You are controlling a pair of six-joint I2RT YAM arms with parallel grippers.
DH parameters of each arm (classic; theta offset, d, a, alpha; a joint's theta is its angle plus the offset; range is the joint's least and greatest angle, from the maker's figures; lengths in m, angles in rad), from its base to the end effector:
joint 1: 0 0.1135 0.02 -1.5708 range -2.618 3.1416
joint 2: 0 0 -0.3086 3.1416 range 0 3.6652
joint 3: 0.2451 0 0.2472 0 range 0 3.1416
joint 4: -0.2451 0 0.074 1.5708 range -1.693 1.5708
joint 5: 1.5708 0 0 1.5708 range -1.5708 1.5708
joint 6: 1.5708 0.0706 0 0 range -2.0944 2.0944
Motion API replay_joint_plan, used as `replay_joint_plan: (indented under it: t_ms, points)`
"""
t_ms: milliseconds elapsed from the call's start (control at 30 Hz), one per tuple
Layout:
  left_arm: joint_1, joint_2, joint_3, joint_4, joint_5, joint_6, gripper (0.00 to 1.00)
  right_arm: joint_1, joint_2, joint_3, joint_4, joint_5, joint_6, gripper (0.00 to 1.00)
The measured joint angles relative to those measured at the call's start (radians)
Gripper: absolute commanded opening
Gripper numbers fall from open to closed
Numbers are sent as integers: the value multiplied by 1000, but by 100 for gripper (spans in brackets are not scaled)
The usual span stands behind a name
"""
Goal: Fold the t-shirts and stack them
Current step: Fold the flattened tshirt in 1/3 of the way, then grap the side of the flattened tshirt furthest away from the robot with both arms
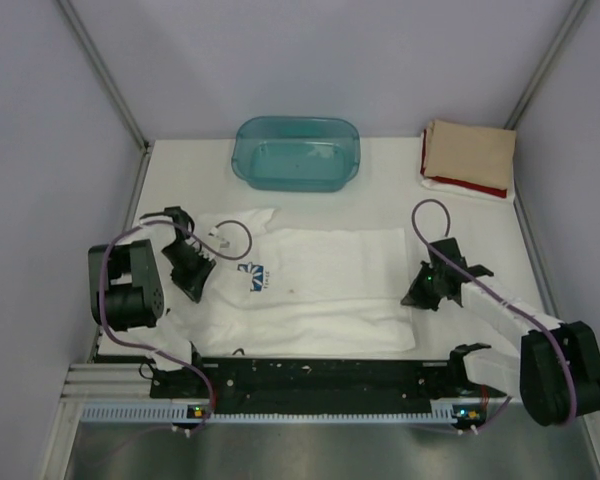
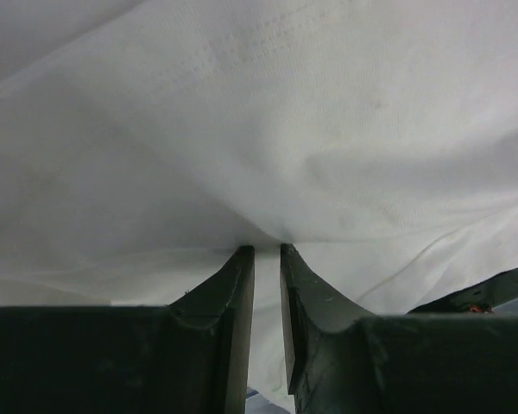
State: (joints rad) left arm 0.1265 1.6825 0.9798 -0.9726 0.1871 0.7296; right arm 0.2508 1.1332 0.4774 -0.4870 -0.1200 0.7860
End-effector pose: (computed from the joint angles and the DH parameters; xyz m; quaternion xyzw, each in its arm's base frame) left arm 0.2608 0.0199 0.1684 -0.2906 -0.9509 0.1065 0.0086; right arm 0.1681 0.0518 0.1632 0.2456 0.9441 0.1559 0.1551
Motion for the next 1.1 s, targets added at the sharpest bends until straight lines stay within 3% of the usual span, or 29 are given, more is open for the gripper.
replay_joint_plan:
  t_ms: [133, 233, 333, 400, 500, 633, 733, 867, 1100]
  points:
    - [14, 9, 29, -28, 43, -9, 40, -30, 18, 13, 8, -9, -13, 0]
    - [29, 8, 148, -99, 150, 9, 53, -47, 32, 64, -22, 54, -56, 22]
    - [37, 8, 341, -110, 240, 0, 55, -54, 63, 180, -56, 120, -118, 41]
    - [42, 20, 470, -78, 264, -40, 54, -55, 130, 315, -55, 160, -173, 50]
    - [45, 108, 653, -46, 267, -105, 55, -57, 252, 481, -29, 196, -240, 55]
    - [48, 357, 929, -24, 283, -178, 60, -58, 439, 655, -8, 220, -315, 57]
    - [48, 521, 1037, -26, 295, -207, 62, -58, 559, 728, -5, 228, -354, 59]
    - [48, 644, 1060, -43, 294, -224, 63, -58, 698, 791, -10, 233, -401, 57]
    - [48, 665, 1041, -37, 309, -211, 59, -58, 796, 841, -14, 212, -427, 34]
